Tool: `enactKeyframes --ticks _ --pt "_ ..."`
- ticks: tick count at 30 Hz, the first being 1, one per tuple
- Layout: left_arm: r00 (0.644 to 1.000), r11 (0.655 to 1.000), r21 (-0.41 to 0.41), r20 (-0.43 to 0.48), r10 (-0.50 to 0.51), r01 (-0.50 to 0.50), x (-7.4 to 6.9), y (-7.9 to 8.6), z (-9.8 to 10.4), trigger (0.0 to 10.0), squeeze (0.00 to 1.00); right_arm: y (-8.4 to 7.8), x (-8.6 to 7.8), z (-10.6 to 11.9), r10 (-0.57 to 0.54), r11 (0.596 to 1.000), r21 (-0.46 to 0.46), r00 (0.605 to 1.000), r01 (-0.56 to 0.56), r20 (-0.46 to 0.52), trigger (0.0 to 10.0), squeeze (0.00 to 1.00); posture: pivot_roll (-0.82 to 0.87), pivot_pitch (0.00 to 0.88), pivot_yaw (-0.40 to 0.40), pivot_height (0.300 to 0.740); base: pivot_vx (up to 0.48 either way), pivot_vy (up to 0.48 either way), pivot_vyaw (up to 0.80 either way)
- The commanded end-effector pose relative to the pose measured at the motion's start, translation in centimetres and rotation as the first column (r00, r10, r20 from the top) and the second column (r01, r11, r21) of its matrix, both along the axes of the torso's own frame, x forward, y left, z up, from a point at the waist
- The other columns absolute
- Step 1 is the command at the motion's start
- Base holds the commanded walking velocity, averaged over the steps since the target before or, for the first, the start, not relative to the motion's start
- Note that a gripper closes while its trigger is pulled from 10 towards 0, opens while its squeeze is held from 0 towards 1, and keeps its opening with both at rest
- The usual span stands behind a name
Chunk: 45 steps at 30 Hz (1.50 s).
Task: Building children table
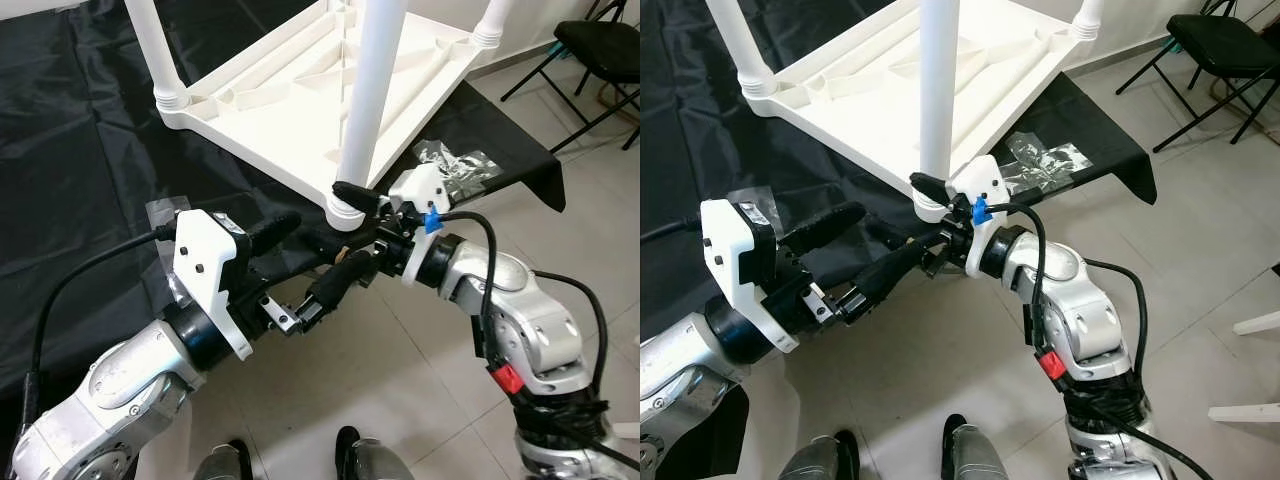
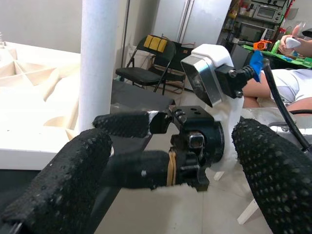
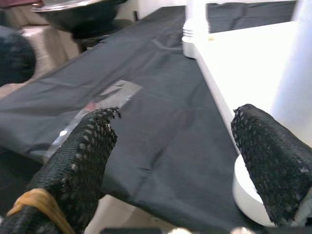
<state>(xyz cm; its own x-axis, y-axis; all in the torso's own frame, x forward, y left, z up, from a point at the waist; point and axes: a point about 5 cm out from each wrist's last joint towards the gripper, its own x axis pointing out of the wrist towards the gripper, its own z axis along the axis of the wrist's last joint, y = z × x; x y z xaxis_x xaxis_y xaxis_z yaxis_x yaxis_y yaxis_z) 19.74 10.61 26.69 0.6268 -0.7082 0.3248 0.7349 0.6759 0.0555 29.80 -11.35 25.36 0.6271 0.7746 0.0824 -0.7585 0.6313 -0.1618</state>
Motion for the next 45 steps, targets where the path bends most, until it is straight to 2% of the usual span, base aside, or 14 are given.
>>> enactKeyframes --ticks 1,6,7,8,9,10,11,18,25,31,32,33,34,45 --pt "1.0 1.0 0.003 -0.004 -0.026 0.026 -0.5 -0.2 -0.2 10.0 0.0 -0.9 0.0 -0.1 -0.054 0.999 -0.001 0.999 0.054 -0.002 10.0 1.0 0.06 0.303 -0.051 0.74 0.0 0.0 0.0" --pt "1.0 1.0 0.002 -0.003 -0.031 0.031 -0.4 -0.3 -0.1 10.0 0.0 -2.7 1.4 -0.1 -0.218 0.975 -0.036 0.976 0.218 -0.01 10.0 1.0 0.06 0.303 -0.054 0.74 0.0 0.0 0.0" --pt "1.0 1.0 0.001 -0.002 -0.031 0.031 -0.4 -0.3 -0.1 10.0 0.0 -3.1 2.0 0.0 -0.268 0.962 -0.056 0.963 0.267 0.0 10.0 0.89 0.06 0.304 -0.054 0.74 0.0 0.0 0.0" --pt "1.0 1.0 0.001 -0.002 -0.031 0.031 -0.4 -0.3 -0.1 10.0 0.0 -3.1 2.0 0.0 -0.268 0.962 -0.056 0.963 0.267 0.0 10.0 0.89 0.06 0.304 -0.054 0.74 0.0 0.0 0.0" --pt "1.0 1.0 0.001 -0.001 -0.03 0.03 -0.4 -0.3 -0.1 10.0 0.0 -3.5 2.6 0.2 -0.312 0.948 -0.062 0.95 0.312 0.005 10.0 0.5 0.06 0.303 -0.057 0.74 0.0 0.0 0.0" --pt "1.0 1.0 0.001 -0.001 -0.03 0.03 -0.4 -0.3 -0.1 10.0 0.0 -3.5 2.6 0.2 -0.312 0.948 -0.062 0.95 0.312 0.005 10.0 0.5 0.06 0.303 -0.057 0.74 0.0 0.0 0.0" --pt "1.0 1.0 0.001 0.0 -0.029 0.029 -0.4 -0.3 0.0 10.0 0.0 -3.8 3.2 0.7 -0.337 0.94 -0.047 0.941 0.338 0.016 10.0 0.0 0.06 0.302 -0.06 0.74 0.0 0.0 0.0" --pt "1.0 1.0 -0.001 0.005 -0.025 0.025 -0.4 -0.3 0.0 10.0 0.0 -3.3 4.6 2.7 -0.295 0.955 0.005 0.951 0.296 0.092 10.0 0.0 0.06 0.3 -0.06 0.74 0.0 0.0 0.0" --pt "1.0 1.0 -0.002 0.009 -0.027 0.027 -0.4 -0.5 0.1 10.0 0.0 -2.2 5.4 4.2 -0.149 0.985 -0.066 0.979 0.159 0.139 10.0 0.0 0.07 0.297 -0.067 0.74 0.0 0.0 0.0" --pt "1.0 1.0 -0.006 0.009 -0.028 0.028 -0.5 -0.5 0.1 10.0 0.0 -2.7 6.3 5.3 -0.146 0.983 -0.083 0.975 0.162 0.168 10.0 0.0 0.07 0.298 -0.069 0.74 0.0 0.0 0.0" --pt "1.0 1.0 -0.007 0.008 -0.03 0.03 -0.5 -0.6 0.1 10.0 0.0 -2.7 6.4 5.5 -0.143 0.984 -0.08 0.974 0.159 0.177 8.6 0.0 0.06 0.297 -0.068 0.74 0.0 0.0 0.0" --pt "1.0 1.0 -0.007 0.008 -0.03 0.03 -0.5 -0.6 0.1 10.0 0.0 -2.7 6.4 5.5 -0.143 0.984 -0.08 0.974 0.159 0.177 8.6 0.0 0.06 0.297 -0.068 0.74 0.0 0.0 0.0" --pt "0.999 0.999 -0.007 0.008 -0.031 0.031 -0.5 -0.6 0.1 10.0 0.0 -2.6 6.5 5.7 -0.129 0.986 -0.081 0.976 0.145 0.177 0.0 0.0 0.06 0.297 -0.068 0.74 0.0 0.0 0.0" --pt "0.999 0.999 -0.011 0.007 -0.035 0.036 -0.7 -0.7 0.1 10.0 0.0 -1.8 6.7 6.4 -0.016 0.993 -0.111 0.979 0.039 0.205 0.0 0.0 0.06 0.3 -0.071 0.74 0.0 0.0 0.0"
